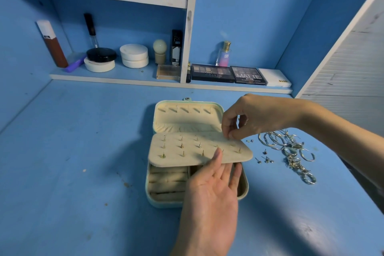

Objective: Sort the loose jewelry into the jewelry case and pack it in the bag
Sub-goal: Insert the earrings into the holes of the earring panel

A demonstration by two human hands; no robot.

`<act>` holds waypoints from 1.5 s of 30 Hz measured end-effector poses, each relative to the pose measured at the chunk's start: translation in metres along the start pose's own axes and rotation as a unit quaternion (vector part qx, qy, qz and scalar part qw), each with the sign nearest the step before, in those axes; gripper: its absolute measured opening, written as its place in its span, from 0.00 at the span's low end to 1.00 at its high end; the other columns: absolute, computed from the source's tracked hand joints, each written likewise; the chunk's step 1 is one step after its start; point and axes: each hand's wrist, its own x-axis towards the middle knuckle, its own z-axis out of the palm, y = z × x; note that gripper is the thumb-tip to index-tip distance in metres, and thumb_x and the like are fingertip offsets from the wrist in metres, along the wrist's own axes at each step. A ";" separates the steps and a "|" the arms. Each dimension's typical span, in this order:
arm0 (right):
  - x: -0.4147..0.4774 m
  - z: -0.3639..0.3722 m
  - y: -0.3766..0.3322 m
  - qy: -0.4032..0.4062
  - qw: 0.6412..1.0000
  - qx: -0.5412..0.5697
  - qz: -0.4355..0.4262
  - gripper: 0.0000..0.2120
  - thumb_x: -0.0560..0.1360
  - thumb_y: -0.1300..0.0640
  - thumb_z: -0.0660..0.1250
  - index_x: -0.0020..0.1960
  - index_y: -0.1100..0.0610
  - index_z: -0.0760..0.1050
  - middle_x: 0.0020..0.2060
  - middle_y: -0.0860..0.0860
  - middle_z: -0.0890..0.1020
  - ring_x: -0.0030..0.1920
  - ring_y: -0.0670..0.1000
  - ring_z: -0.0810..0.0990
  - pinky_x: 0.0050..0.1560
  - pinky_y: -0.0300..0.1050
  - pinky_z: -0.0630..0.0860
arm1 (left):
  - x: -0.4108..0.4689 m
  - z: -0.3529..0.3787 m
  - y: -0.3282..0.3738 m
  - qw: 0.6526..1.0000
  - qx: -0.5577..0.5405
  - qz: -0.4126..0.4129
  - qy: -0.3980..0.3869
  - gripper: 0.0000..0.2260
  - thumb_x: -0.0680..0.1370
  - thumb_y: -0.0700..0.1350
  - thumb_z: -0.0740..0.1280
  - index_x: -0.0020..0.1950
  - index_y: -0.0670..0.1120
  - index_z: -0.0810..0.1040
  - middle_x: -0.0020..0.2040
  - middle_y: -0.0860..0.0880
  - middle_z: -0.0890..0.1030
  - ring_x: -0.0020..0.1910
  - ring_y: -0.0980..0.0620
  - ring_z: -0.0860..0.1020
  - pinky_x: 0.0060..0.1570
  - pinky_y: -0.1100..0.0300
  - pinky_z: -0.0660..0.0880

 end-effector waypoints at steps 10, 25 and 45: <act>0.002 0.001 0.004 -0.029 0.999 0.028 0.034 0.04 0.72 0.58 0.69 0.42 0.51 0.81 0.37 0.45 0.81 0.32 0.40 0.75 0.37 0.29 0.70 | 0.001 -0.001 0.000 1.000 0.024 -0.003 0.001 0.35 0.49 0.44 0.85 0.56 0.42 0.83 0.61 0.44 0.81 0.61 0.49 0.78 0.64 0.53 0.66; -0.016 0.025 0.028 0.057 0.981 0.185 0.012 0.08 0.75 0.63 0.65 0.47 0.52 0.79 0.41 0.47 0.82 0.44 0.51 0.79 0.49 0.50 0.74 | 0.000 0.015 0.005 0.999 0.010 -0.014 0.040 0.19 0.70 0.45 0.65 0.59 0.42 0.79 0.57 0.46 0.83 0.63 0.50 0.77 0.66 0.54 0.66; -0.021 0.034 0.039 0.151 0.940 0.306 -0.022 0.04 0.74 0.68 0.67 0.46 0.62 0.75 0.40 0.47 0.82 0.43 0.45 0.79 0.46 0.36 0.73 | 0.012 0.024 0.008 0.996 0.049 -0.011 0.077 0.27 0.63 0.33 0.70 0.63 0.43 0.78 0.61 0.50 0.81 0.63 0.53 0.76 0.63 0.54 0.71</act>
